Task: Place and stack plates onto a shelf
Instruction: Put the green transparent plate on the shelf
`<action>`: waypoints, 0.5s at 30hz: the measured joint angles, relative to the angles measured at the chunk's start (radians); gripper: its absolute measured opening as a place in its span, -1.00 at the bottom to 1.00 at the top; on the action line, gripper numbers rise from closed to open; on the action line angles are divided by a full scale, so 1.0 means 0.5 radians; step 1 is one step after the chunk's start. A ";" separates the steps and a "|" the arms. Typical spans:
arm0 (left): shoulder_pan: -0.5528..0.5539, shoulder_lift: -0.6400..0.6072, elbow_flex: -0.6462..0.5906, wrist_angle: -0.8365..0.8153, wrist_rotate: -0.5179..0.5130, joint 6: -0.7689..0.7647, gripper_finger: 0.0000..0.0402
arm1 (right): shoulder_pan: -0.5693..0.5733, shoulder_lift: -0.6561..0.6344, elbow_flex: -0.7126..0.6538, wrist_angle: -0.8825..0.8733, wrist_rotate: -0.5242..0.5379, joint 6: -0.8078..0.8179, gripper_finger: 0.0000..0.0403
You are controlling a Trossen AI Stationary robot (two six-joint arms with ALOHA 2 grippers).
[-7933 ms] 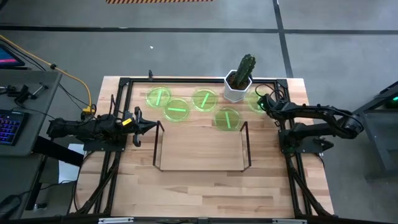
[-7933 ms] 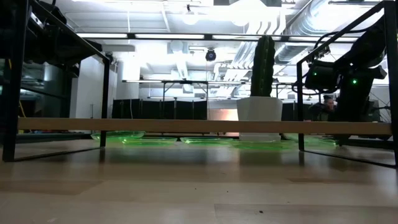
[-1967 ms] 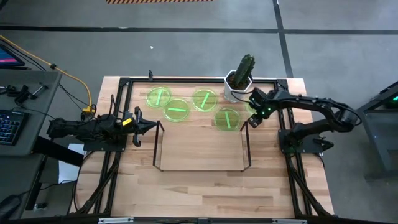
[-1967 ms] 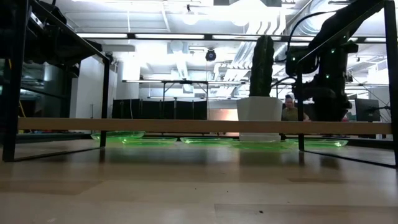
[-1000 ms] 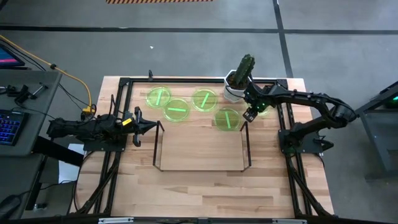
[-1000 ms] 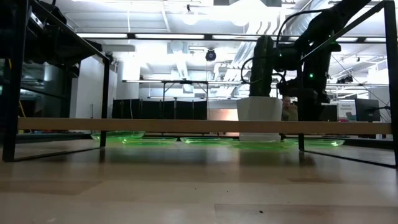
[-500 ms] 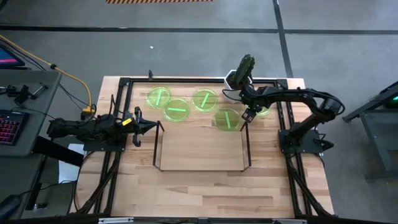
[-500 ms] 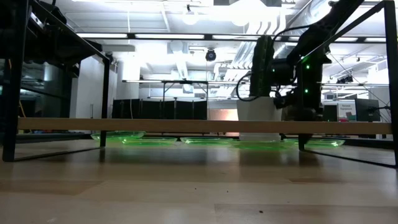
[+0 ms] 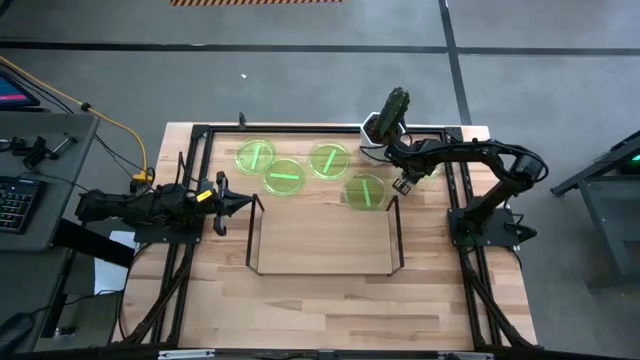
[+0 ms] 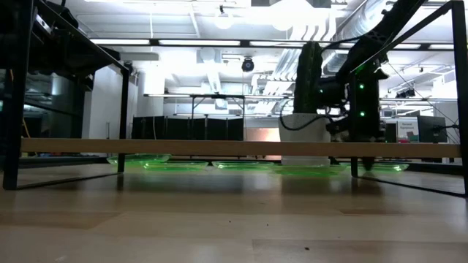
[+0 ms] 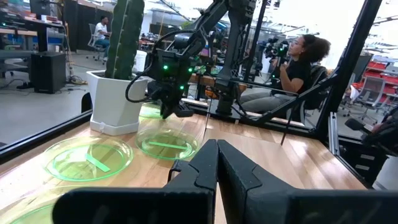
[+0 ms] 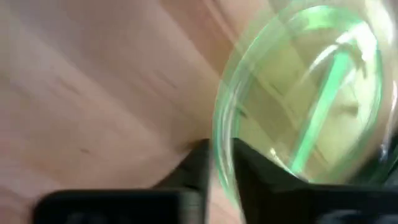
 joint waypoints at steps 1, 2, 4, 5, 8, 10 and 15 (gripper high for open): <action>0.001 0.000 0.000 0.000 0.000 0.000 -1.00 | 0.001 -0.001 0.000 0.000 0.022 0.003 -0.92; 0.000 0.000 0.000 0.000 0.000 0.000 -1.00 | 0.005 -0.002 0.002 0.000 0.024 0.007 -0.94; 0.000 0.000 0.000 -0.001 0.000 0.000 -1.00 | 0.008 -0.003 0.009 -0.064 0.024 0.021 -0.94; 0.000 0.000 0.000 -0.001 0.000 0.000 -1.00 | 0.005 -0.010 0.012 -0.090 0.025 0.020 -0.97; 0.000 0.000 0.000 -0.001 0.000 0.000 -1.00 | 0.005 -0.079 0.021 -0.095 0.008 0.020 -0.99; 0.000 0.000 0.000 -0.001 0.000 0.000 -1.00 | 0.007 -0.143 0.021 -0.111 0.002 0.022 -1.00; 0.001 0.000 0.000 -0.001 0.000 0.000 -1.00 | 0.005 -0.341 0.021 -0.191 -0.054 0.062 -1.00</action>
